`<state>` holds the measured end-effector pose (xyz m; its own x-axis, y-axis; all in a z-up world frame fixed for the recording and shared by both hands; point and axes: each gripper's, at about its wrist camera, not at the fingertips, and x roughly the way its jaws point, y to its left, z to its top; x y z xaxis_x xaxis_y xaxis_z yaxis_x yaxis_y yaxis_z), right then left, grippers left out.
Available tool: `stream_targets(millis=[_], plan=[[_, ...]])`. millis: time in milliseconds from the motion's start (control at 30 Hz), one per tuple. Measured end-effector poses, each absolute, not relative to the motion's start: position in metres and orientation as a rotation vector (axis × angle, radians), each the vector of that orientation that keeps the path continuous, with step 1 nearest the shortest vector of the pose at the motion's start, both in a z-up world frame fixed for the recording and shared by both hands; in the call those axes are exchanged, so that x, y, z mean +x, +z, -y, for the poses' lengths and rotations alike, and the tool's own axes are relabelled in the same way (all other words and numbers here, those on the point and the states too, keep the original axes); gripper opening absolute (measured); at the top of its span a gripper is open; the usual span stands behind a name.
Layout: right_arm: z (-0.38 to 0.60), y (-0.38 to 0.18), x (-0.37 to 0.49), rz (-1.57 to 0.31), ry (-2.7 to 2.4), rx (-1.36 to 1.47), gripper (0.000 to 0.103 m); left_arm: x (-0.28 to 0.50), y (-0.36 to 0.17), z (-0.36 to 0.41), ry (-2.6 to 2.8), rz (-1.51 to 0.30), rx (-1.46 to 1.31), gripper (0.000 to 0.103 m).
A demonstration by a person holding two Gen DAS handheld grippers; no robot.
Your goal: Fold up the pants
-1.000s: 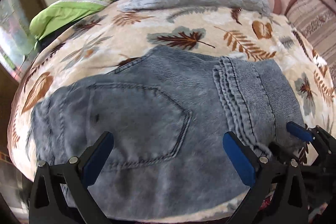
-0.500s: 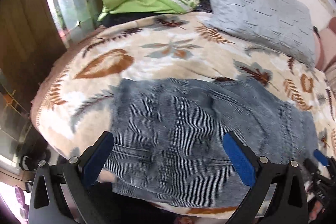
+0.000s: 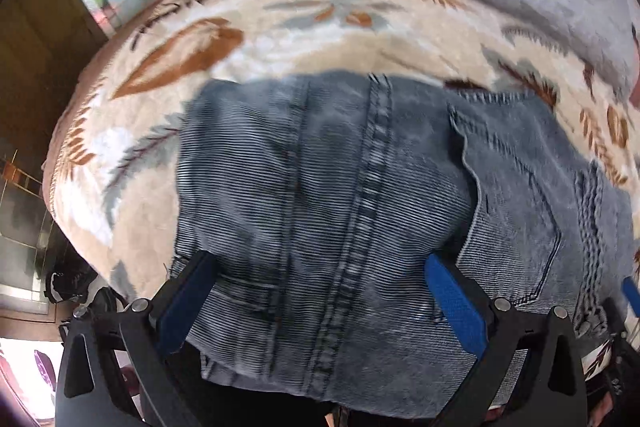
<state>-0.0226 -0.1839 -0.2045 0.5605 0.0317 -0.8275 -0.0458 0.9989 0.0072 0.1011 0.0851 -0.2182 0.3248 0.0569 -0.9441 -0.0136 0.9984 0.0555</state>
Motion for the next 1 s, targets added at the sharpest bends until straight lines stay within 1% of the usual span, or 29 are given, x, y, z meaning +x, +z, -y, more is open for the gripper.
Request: stream_targets(millis=[200,400,500,833,900,1000], plan=[[0.203,-0.185,-0.045,-0.916,0.009,0.005,0.065,0.107,-0.214,-0.065,0.083,-1.237,0.140,0.103],[0.214,-0.205,-0.050,-0.979,0.005,0.051,0.065,0.095,-0.198,-0.070,0.093,-1.204,0.140,0.103],[0.211,-0.215,-0.052,-0.978,0.001,0.036,0.065,0.095,-0.195,-0.084,0.114,-1.211,0.120,0.103],[0.218,-0.219,-0.054,-0.958,0.029,0.078,0.065,0.103,-0.204,-0.134,0.207,-1.282,0.023,0.103],[0.219,-0.214,-0.056,-0.938,0.035,0.091,0.065,0.105,-0.207,-0.140,0.214,-1.294,0.002,0.103],[0.223,-0.199,-0.062,-0.856,0.048,0.119,0.065,0.109,-0.212,-0.148,0.222,-1.307,-0.023,0.103]])
